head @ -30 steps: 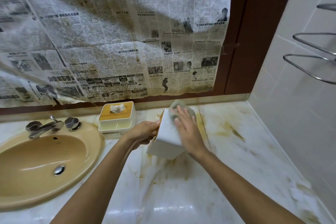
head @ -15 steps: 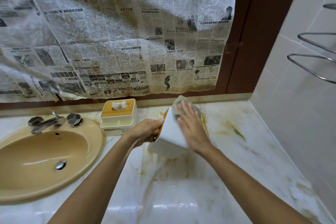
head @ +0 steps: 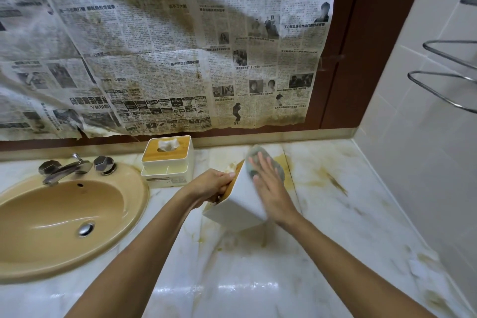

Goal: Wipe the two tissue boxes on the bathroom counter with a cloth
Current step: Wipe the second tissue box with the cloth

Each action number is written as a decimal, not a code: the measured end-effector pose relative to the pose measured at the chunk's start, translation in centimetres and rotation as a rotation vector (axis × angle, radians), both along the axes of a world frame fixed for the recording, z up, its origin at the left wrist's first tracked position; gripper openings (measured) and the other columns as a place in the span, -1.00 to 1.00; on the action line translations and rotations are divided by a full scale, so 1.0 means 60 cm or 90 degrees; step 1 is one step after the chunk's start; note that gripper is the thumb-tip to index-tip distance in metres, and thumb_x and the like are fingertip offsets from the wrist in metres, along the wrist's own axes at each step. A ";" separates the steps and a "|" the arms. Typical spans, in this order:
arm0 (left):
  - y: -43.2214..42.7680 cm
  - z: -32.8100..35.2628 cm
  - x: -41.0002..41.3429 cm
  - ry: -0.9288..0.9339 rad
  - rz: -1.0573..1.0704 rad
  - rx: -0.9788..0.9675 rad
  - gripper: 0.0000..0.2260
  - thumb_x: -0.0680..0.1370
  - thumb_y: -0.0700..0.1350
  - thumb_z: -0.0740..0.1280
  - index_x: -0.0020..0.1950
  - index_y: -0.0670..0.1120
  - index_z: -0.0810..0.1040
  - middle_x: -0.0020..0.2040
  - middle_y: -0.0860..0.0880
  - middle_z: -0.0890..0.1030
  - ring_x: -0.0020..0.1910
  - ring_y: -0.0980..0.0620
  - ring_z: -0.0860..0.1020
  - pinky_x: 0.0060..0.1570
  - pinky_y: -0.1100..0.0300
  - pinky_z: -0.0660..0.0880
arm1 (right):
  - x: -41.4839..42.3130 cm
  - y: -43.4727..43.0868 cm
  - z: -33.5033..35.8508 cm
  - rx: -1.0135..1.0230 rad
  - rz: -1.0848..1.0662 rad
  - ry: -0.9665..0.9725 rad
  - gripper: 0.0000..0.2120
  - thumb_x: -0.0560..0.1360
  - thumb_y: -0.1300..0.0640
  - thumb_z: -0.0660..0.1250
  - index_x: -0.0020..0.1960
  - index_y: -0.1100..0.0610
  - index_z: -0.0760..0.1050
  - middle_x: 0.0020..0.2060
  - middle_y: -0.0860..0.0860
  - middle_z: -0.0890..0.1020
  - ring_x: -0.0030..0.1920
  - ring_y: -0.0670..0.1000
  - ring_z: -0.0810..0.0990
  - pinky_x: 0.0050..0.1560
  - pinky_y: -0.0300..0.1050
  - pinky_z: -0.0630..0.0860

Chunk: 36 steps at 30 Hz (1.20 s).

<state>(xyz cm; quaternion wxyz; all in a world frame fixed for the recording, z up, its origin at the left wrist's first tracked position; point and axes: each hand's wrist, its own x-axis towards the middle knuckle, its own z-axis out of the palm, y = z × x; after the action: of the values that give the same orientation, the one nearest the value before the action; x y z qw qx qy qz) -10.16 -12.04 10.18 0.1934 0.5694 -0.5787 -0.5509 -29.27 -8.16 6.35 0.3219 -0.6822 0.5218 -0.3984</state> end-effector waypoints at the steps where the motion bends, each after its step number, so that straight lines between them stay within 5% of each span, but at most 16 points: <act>1: 0.001 0.001 -0.002 0.004 0.004 -0.002 -0.59 0.67 0.02 0.18 -0.36 -0.03 0.25 -0.51 0.04 0.22 -0.54 0.08 0.14 -0.55 0.30 0.12 | -0.001 -0.011 0.008 0.014 -0.016 -0.012 -0.59 0.63 -0.11 0.01 0.46 -0.34 0.11 0.59 -0.17 0.01 0.58 -0.16 -0.20 0.56 0.17 -0.21; 6: -0.004 0.014 0.009 -0.011 0.006 -0.032 -0.58 0.66 -0.05 0.20 -0.40 -0.04 0.26 -0.50 0.02 0.23 -0.54 0.09 0.16 -0.55 0.32 0.12 | 0.023 0.061 0.017 -0.097 0.152 0.084 -0.55 0.68 -0.02 0.02 0.55 -0.19 0.11 0.61 -0.13 -0.02 0.59 -0.12 -0.22 0.54 -0.13 -0.34; 9: 0.000 0.011 0.016 -0.009 0.001 -0.032 -0.62 0.65 -0.07 0.21 -0.37 -0.06 0.31 -0.49 0.00 0.25 -0.54 0.10 0.18 -0.53 0.30 0.13 | 0.023 0.088 -0.008 -0.131 0.230 0.112 -0.54 0.69 0.02 0.05 0.57 -0.14 0.12 0.61 -0.15 -0.06 0.60 -0.06 -0.23 0.54 -0.14 -0.33; 15: 0.005 -0.012 0.012 -0.041 0.017 -0.103 -0.55 0.65 -0.01 0.24 -0.43 -0.04 0.29 -0.51 0.03 0.29 -0.51 0.06 0.17 -0.49 0.27 0.12 | 0.002 0.001 -0.009 -0.069 0.063 0.022 -0.58 0.67 -0.05 0.03 0.50 -0.32 0.14 0.60 -0.16 0.03 0.60 -0.10 -0.14 0.57 -0.01 -0.23; 17: 0.006 -0.014 0.015 -0.049 0.010 -0.101 -0.55 0.65 0.01 0.23 -0.44 -0.04 0.30 -0.50 0.02 0.29 -0.50 0.06 0.18 -0.48 0.26 0.13 | -0.008 -0.023 0.014 0.010 0.022 -0.081 -0.65 0.68 -0.07 0.05 0.42 -0.37 0.26 0.56 -0.15 0.22 0.56 -0.09 0.16 0.54 0.02 0.12; 19: 0.008 -0.014 0.021 -0.051 -0.006 -0.087 -0.55 0.65 0.02 0.22 -0.43 -0.04 0.29 -0.49 0.04 0.27 -0.50 0.08 0.17 -0.49 0.28 0.15 | -0.020 -0.036 0.037 0.071 -0.053 -0.233 -0.69 0.70 -0.02 0.06 0.34 -0.30 0.42 0.25 -0.15 0.60 0.10 -0.15 0.62 0.01 -0.17 0.56; 20: 0.009 -0.013 0.025 -0.051 -0.013 -0.082 -0.56 0.66 0.01 0.22 -0.41 -0.04 0.27 -0.49 0.04 0.26 -0.50 0.08 0.16 -0.49 0.29 0.14 | -0.029 -0.040 0.044 0.080 -0.098 -0.282 -0.68 0.71 -0.01 0.05 0.35 -0.25 0.45 0.03 -0.14 0.68 -0.16 -0.16 0.65 -0.23 -0.24 0.55; 21: 0.009 -0.013 0.030 -0.056 -0.022 -0.079 -0.57 0.66 0.01 0.21 -0.40 -0.04 0.26 -0.48 0.04 0.24 -0.49 0.07 0.15 -0.49 0.29 0.13 | -0.039 -0.045 0.047 0.089 -0.137 -0.317 -0.67 0.71 -0.01 0.04 0.37 -0.19 0.45 -0.04 -0.10 0.68 -0.21 -0.12 0.66 -0.26 -0.23 0.56; 25: -0.004 -0.010 0.049 -0.185 -0.092 -0.124 -0.58 0.64 0.09 0.23 -0.37 -0.03 0.28 -0.45 0.04 0.27 -0.47 0.06 0.20 -0.40 0.18 0.16 | -0.065 -0.053 0.041 0.182 -0.224 -0.362 -0.65 0.69 -0.08 0.04 0.30 -0.04 0.51 0.20 0.01 0.62 0.25 0.03 0.57 0.29 0.06 0.50; 31: -0.026 -0.008 0.050 -0.464 -0.310 -0.229 -0.60 0.63 0.14 0.21 -0.28 -0.09 0.49 -0.34 -0.01 0.43 -0.32 0.05 0.40 -0.26 0.14 0.29 | -0.078 -0.020 0.035 0.286 -0.298 -0.471 -0.67 0.70 -0.02 0.07 0.21 0.14 0.52 0.09 0.10 0.65 0.09 0.10 0.62 0.09 0.06 0.60; 36: -0.029 -0.038 0.057 -0.521 -0.373 -0.211 -0.67 0.60 0.19 0.21 -0.22 0.03 0.54 -0.22 0.03 0.48 -0.12 -0.02 0.49 -0.11 0.06 0.37 | -0.077 0.011 0.033 0.308 -0.281 -0.495 -0.73 0.69 0.04 0.10 0.21 0.12 0.50 0.04 0.05 0.64 0.04 0.07 0.63 -0.11 -0.03 0.60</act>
<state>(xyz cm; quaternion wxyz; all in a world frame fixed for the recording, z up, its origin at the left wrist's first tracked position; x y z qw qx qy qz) -6.72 -13.77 7.92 -0.1230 0.5140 -0.8211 -0.2155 -33.90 -7.49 8.31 0.5492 -0.2631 0.5724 -0.5490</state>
